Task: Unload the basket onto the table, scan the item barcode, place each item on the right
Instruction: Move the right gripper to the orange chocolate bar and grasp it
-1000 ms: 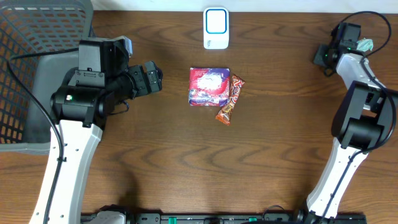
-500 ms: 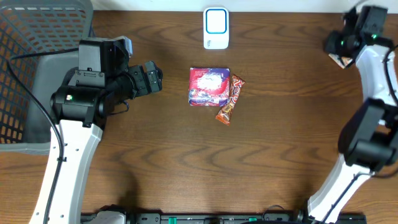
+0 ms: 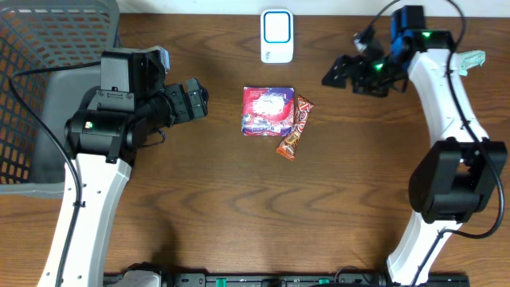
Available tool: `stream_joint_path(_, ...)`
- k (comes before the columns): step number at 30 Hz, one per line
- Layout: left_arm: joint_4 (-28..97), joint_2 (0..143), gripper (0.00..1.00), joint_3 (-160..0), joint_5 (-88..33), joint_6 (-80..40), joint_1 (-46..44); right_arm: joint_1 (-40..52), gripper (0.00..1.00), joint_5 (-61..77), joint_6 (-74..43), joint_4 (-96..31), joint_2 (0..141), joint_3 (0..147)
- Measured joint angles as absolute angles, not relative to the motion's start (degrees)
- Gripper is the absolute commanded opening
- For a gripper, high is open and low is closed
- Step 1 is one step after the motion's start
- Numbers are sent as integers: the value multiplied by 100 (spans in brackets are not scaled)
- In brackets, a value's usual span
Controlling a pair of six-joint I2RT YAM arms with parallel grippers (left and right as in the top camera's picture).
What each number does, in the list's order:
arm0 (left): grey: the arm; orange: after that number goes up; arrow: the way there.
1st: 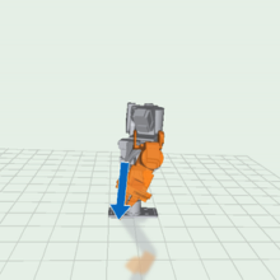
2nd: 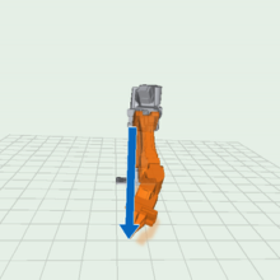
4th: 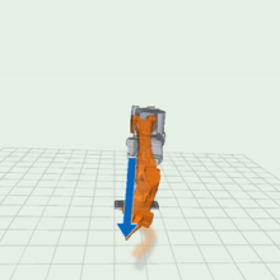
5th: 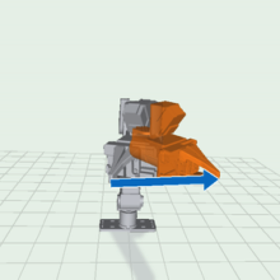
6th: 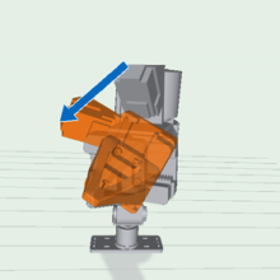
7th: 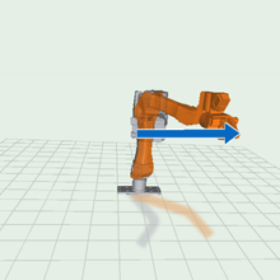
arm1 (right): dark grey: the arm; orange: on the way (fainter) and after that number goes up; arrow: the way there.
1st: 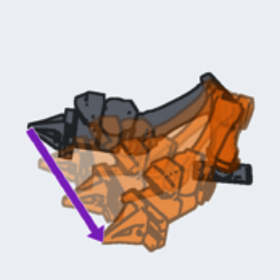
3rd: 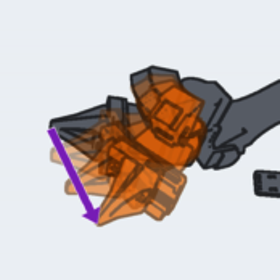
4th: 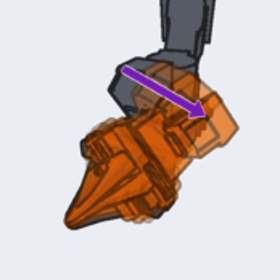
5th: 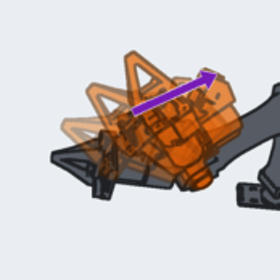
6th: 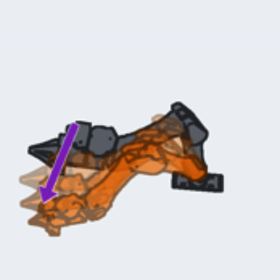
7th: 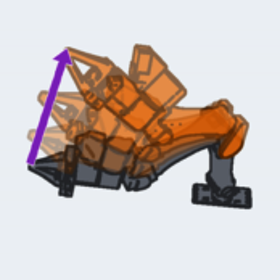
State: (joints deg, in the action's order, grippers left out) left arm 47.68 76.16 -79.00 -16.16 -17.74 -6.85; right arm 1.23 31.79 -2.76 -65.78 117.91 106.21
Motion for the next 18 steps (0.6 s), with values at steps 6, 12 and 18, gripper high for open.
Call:
stream_joint_path(6,4766,7616,98,-7900,-1619,-1774,-685,513,99,2648,-276,-6742,11791,10621)
stream_joint_path(12,4768,7616,98,-7900,-1616,-1774,-685,685,99,2416,-276,-6748,11793,10621)
stream_joint_path(18,4766,7616,98,-7900,-1619,-1774,-685,683,99,2331,-276,-6748,11793,10621)
